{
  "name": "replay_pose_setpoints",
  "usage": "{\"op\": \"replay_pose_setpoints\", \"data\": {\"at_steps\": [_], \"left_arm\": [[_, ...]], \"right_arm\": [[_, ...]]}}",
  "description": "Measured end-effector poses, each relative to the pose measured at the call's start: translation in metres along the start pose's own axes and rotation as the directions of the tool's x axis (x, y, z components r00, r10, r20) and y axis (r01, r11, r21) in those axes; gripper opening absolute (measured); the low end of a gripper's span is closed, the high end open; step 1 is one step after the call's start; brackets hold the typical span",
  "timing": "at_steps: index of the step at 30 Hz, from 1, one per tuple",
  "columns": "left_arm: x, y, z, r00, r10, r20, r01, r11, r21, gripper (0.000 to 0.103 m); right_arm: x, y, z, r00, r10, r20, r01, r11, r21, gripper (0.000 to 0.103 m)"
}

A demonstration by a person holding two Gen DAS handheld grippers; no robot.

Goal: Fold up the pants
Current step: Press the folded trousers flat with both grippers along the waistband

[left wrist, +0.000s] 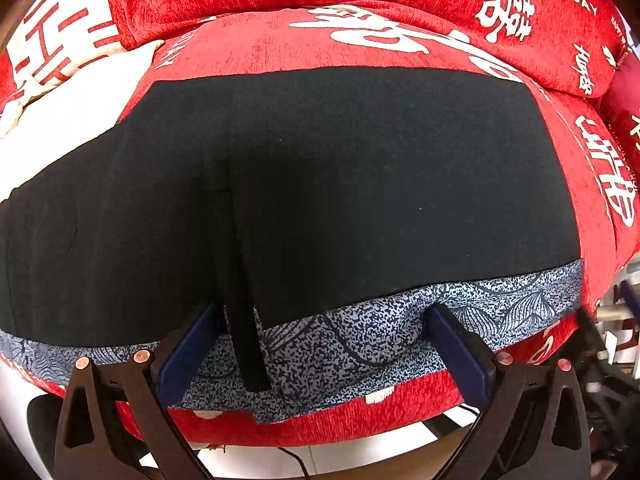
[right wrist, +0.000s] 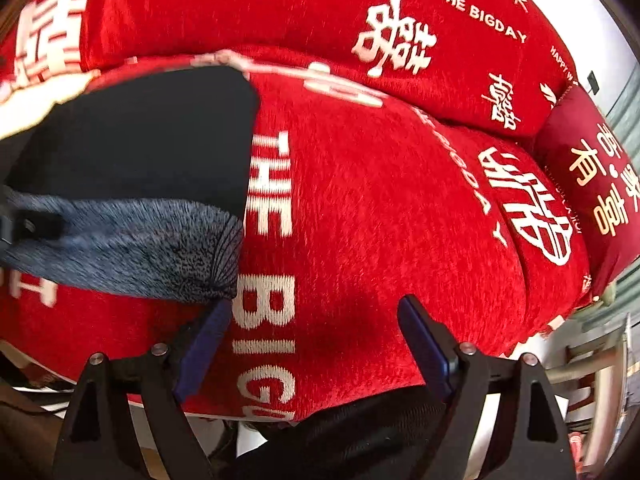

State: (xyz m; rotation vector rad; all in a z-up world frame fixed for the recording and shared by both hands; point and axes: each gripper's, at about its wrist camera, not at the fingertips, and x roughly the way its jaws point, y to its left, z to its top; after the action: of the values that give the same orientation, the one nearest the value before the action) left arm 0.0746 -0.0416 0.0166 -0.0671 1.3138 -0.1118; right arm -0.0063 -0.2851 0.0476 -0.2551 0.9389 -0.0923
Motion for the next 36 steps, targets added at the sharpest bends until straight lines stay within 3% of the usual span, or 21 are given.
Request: {"op": "replay_pose_setpoints", "data": {"at_steps": [3, 5, 11, 17, 21, 24, 28, 30, 36], "left_arm": [[0.000, 0.000, -0.001, 1.000, 0.009, 0.015, -0.009, 1.000, 0.005, 0.103], [0.001, 0.000, -0.003, 1.000, 0.006, 0.017, -0.006, 1.000, 0.005, 0.103], [-0.009, 0.002, -0.012, 0.999, 0.025, 0.024, -0.025, 1.000, -0.002, 0.103], [-0.036, 0.003, -0.001, 0.990, 0.032, 0.139, -0.029, 0.999, -0.023, 0.103], [-0.005, -0.001, 0.001, 0.998, 0.056, 0.040, -0.056, 0.998, -0.002, 0.103], [-0.007, 0.008, -0.001, 0.999, 0.026, 0.027, -0.025, 0.999, -0.030, 0.103], [-0.016, 0.014, -0.003, 0.996, 0.061, 0.061, -0.059, 0.997, -0.039, 0.103], [-0.007, 0.016, -0.004, 0.998, 0.049, 0.033, -0.047, 0.998, -0.050, 0.103], [-0.004, 0.016, -0.008, 0.999, 0.040, 0.035, -0.039, 0.998, -0.047, 0.103]], "right_arm": [[-0.018, -0.004, 0.016, 0.994, 0.072, 0.076, -0.075, 0.996, 0.039, 0.088], [-0.016, -0.001, 0.024, 0.992, 0.097, 0.079, -0.100, 0.994, 0.044, 0.088], [0.036, 0.031, 0.014, 0.988, 0.100, -0.117, -0.103, 0.995, -0.016, 0.088], [0.008, 0.013, 0.024, 0.988, 0.153, -0.008, -0.152, 0.986, 0.074, 0.088], [0.019, 0.029, 0.043, 0.971, 0.241, -0.007, -0.241, 0.971, 0.008, 0.088], [0.048, 0.058, 0.045, 0.966, 0.232, -0.114, -0.246, 0.961, -0.126, 0.088], [0.023, 0.049, 0.061, 0.957, 0.290, 0.002, -0.287, 0.949, -0.130, 0.088], [0.015, 0.045, 0.074, 0.934, 0.355, 0.044, -0.345, 0.927, -0.150, 0.088], [0.055, 0.051, 0.112, 0.847, 0.531, -0.026, -0.532, 0.844, -0.076, 0.090]]}}
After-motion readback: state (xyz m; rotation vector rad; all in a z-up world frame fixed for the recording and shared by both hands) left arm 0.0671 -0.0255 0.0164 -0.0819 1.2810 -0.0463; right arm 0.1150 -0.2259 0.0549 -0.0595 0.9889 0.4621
